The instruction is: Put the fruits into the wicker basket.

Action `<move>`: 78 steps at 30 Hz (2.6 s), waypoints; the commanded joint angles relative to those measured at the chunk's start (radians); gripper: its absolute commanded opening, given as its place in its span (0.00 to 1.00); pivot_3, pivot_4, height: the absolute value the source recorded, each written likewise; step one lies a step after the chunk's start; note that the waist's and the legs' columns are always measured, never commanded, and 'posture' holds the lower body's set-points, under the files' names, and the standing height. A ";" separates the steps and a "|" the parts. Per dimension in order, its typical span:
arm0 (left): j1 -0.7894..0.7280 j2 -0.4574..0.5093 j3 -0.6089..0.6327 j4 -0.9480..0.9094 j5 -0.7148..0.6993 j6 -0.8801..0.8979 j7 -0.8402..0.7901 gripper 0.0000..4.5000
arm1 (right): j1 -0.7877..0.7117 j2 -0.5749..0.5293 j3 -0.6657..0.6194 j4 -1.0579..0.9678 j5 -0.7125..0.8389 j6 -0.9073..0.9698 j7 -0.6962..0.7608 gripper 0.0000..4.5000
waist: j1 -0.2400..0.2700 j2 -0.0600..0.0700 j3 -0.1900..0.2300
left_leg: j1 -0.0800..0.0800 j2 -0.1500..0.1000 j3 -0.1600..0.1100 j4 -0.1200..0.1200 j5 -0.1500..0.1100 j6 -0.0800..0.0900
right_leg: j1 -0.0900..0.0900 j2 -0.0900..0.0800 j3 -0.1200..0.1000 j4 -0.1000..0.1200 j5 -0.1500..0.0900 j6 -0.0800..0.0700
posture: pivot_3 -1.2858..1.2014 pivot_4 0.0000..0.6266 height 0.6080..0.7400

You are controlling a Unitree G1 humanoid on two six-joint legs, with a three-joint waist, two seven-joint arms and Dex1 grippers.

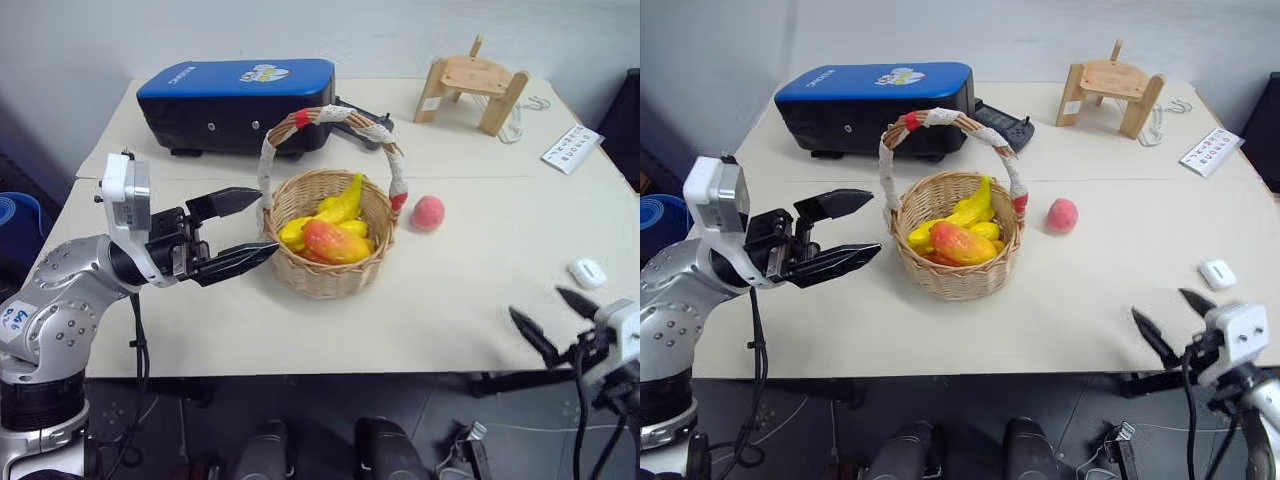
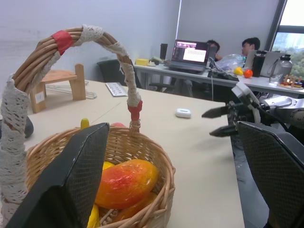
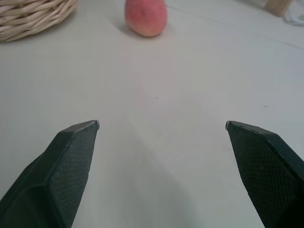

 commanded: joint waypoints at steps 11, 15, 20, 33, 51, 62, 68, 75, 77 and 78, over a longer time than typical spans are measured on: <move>0.031 -0.017 -0.009 -0.023 0.045 -0.036 0.016 1.00 | -0.748 -0.031 0.371 0.250 -0.142 0.366 -0.281 0.98 | 0.011 0.000 0.000 | -0.004 0.000 -0.001 0.000 0.000 0.000 | -0.003 -0.001 -0.002 0.002 0.000 0.000 | 0.52 0.24 1.00; 0.056 -0.011 -0.001 -0.034 0.030 -0.022 0.014 1.00 | -0.884 0.023 0.455 0.426 -0.225 0.327 -0.324 0.98 | 0.009 0.000 0.000 | -0.006 -0.001 -0.001 0.000 0.001 0.001 | -0.003 -0.001 -0.003 0.001 0.000 0.000 | 0.52 0.24 1.00; 0.096 -0.016 -0.004 -0.030 0.046 -0.036 0.008 1.00 | -0.983 0.086 0.481 0.557 -0.250 0.380 -0.365 0.98 | 0.000 0.001 0.000 | -0.006 0.000 -0.001 0.000 0.001 0.001 | -0.004 0.000 -0.003 0.002 0.000 0.000 | 0.52 0.24 1.00; 0.099 -0.024 -0.008 0.003 0.070 -0.064 -0.008 1.00 | -0.999 0.171 0.421 0.653 -0.202 0.428 -0.367 0.98 | -0.016 0.000 0.000 | -0.005 0.000 -0.002 0.000 0.001 0.000 | -0.003 0.000 -0.004 0.003 0.000 0.000 | 0.52 0.24 1.00; 0.084 -0.026 -0.002 0.023 0.089 -0.092 -0.008 1.00 | -0.929 0.007 0.377 0.302 -0.095 0.595 -0.184 0.57 | -0.014 0.001 0.001 | -0.009 0.000 -0.002 -0.001 0.001 0.000 | -0.008 -0.001 -0.003 0.004 0.000 0.000 | 0.52 0.24 1.00; 0.165 0.022 0.048 0.030 0.082 -0.081 -0.078 1.00 | -0.715 -0.340 0.223 -0.336 0.640 1.084 0.185 0.57 | -0.017 0.000 0.001 | -0.015 0.001 0.001 0.000 0.001 0.002 | -0.014 -0.003 -0.003 0.003 0.000 0.000 | 0.52 0.24 1.00; 0.164 0.008 0.049 0.040 0.100 -0.105 -0.062 1.00 | -0.853 -0.123 0.448 -0.351 0.483 0.936 -0.058 0.57 | -0.015 -0.002 0.001 | -0.010 0.002 0.002 0.000 0.000 0.000 | -0.014 -0.006 0.000 0.002 0.001 -0.001 | 0.52 0.24 1.00; 0.164 -0.002 0.048 0.035 0.105 -0.113 -0.041 1.00 | -0.905 0.122 0.581 -0.178 0.219 0.760 -0.299 0.64 | -0.013 -0.002 0.001 | -0.019 0.000 0.001 0.000 0.001 0.000 | -0.020 -0.003 -0.004 0.006 0.001 0.000 | 0.52 0.24 1.00; 0.167 0.001 0.048 0.038 0.108 -0.116 -0.043 1.00 | -0.904 0.139 0.616 -0.170 0.160 0.706 -0.304 0.78 | -0.015 -0.002 0.001 | -0.019 -0.001 0.000 0.000 0.001 0.001 | -0.020 -0.003 -0.006 0.006 0.002 0.000 | 0.52 0.24 1.00; 0.167 0.002 0.047 0.039 0.109 -0.116 -0.044 1.00 | -0.900 0.143 0.625 -0.171 0.142 0.690 -0.302 0.84 | -0.015 -0.002 0.001 | -0.019 -0.001 0.000 0.000 0.001 0.001 | -0.020 -0.003 -0.007 0.006 0.002 0.000 | 0.52 0.24 1.00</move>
